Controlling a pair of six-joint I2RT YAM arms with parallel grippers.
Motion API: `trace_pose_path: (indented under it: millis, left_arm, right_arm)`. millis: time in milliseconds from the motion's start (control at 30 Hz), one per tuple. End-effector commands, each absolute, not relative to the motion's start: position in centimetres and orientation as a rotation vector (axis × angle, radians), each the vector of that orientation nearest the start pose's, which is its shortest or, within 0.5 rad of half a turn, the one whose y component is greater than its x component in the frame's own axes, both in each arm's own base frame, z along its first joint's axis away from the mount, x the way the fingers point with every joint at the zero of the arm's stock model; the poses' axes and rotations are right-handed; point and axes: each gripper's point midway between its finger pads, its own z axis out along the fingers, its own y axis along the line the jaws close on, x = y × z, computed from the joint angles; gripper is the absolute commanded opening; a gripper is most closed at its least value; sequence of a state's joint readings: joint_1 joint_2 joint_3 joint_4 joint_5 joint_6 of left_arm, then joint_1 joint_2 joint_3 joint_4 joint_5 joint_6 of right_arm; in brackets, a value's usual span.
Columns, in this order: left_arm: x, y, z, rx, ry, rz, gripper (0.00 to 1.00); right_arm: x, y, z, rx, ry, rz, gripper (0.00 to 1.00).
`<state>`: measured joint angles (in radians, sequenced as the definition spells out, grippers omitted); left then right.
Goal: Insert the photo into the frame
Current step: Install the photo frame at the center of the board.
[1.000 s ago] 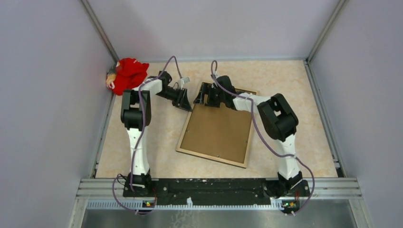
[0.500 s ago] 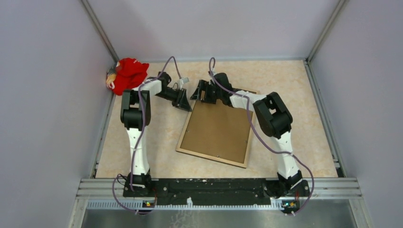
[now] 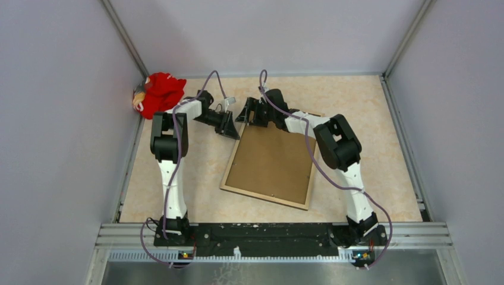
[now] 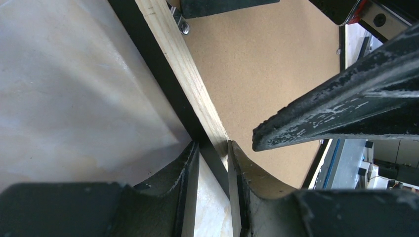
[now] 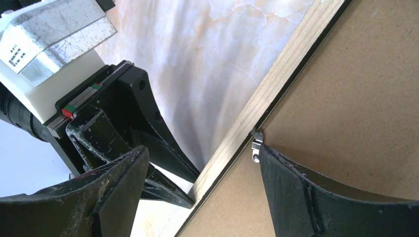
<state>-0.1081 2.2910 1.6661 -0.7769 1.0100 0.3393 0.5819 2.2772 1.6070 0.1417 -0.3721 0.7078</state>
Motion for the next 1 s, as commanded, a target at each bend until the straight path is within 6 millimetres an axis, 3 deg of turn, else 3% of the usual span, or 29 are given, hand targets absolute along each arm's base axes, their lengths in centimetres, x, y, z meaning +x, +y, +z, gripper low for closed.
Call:
trace_pose_path:
  millis: [0, 733, 867, 967]
  left_arm:
    - [39.0, -18.7, 3.4, 0.716, 2.456, -1.358, 0.33]
    - [39.0, -18.6, 3.4, 0.723, 2.458, -1.348, 0.32]
    - [39.0, -18.7, 3.5, 0.721, 2.458, -1.352, 0.32]
    - [39.0, -18.6, 3.9, 0.726, 2.449, -1.346, 0.32]
  right_arm:
    - [45.7, 40.0, 4.2, -0.094, 2.331, 1.072, 0.82]
    - [45.1, 41.3, 4.6, -0.136, 2.327, 1.190, 0.80]
    - [46.4, 40.5, 5.9, -0.133, 2.301, 1.141, 0.80]
    - [48.2, 38.8, 8.4, -0.112, 2.250, 1.089, 0.81]
